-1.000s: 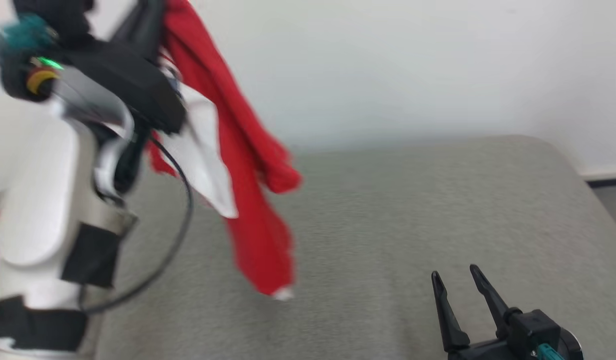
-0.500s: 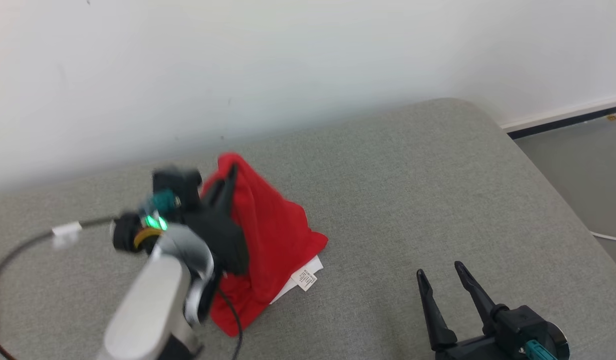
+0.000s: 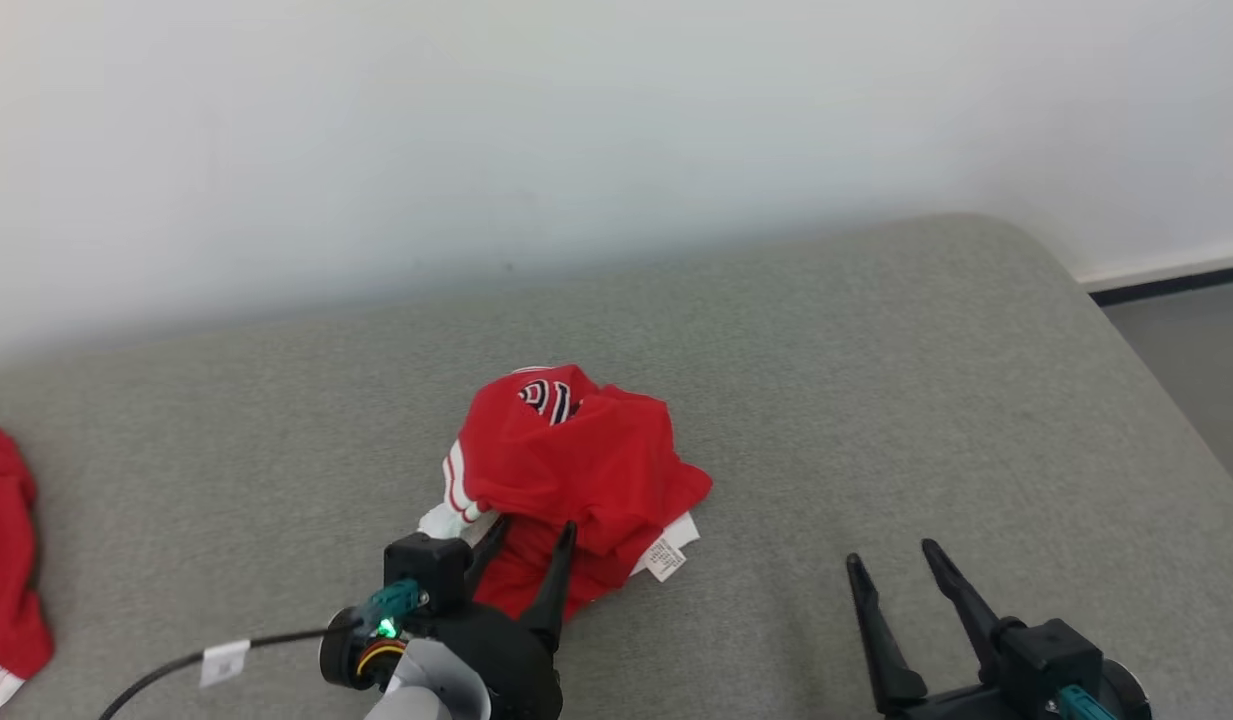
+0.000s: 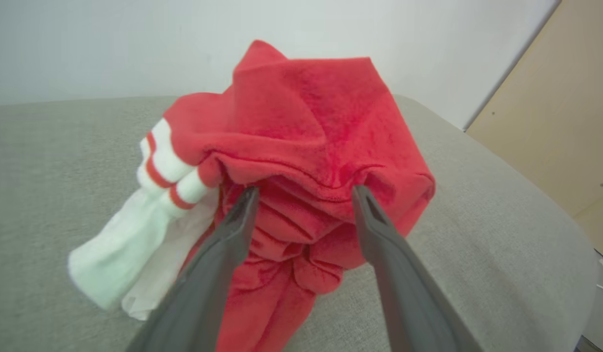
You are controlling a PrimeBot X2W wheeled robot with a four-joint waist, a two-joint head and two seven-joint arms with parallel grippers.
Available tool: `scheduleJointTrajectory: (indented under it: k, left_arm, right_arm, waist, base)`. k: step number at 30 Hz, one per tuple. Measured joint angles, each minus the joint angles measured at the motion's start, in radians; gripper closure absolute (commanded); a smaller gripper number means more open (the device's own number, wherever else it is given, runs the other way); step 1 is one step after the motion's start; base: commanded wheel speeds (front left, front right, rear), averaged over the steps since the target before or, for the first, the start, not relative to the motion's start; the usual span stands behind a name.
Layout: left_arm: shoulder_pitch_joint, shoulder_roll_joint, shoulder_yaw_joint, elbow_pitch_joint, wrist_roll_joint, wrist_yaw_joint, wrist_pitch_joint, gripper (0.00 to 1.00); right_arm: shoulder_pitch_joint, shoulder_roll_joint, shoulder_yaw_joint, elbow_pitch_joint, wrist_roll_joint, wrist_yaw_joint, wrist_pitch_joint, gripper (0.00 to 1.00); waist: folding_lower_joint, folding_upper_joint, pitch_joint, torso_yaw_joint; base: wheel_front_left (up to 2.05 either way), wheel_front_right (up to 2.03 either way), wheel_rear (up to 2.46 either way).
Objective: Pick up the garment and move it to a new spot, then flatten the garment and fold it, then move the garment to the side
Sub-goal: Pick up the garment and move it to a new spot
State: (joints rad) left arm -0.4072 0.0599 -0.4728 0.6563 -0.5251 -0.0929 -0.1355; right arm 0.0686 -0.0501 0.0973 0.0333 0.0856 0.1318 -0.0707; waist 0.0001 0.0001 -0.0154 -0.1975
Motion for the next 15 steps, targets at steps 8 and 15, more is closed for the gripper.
scheduleJointTrajectory:
  k: [8,15]
  left_arm:
    - [0.147,0.076,0.045,-0.172,0.044,0.047,-0.119,0.00]
    - [0.320,0.110,0.195,-0.398,0.088,0.074,-0.127,0.00]
  right_arm:
    - [0.054,-0.001,-0.086,0.003,-0.028,0.000,-0.010,0.00]
    - [0.065,-0.003,-0.112,0.010,-0.044,0.000,-0.046,0.00]
  waist:
    - [-0.0001,-0.0001,-0.036,0.075]
    - [-0.0001,-0.0001,-0.070,0.108]
  base:
    - [0.00,0.00,0.00]
    - [0.00,0.00,0.00]
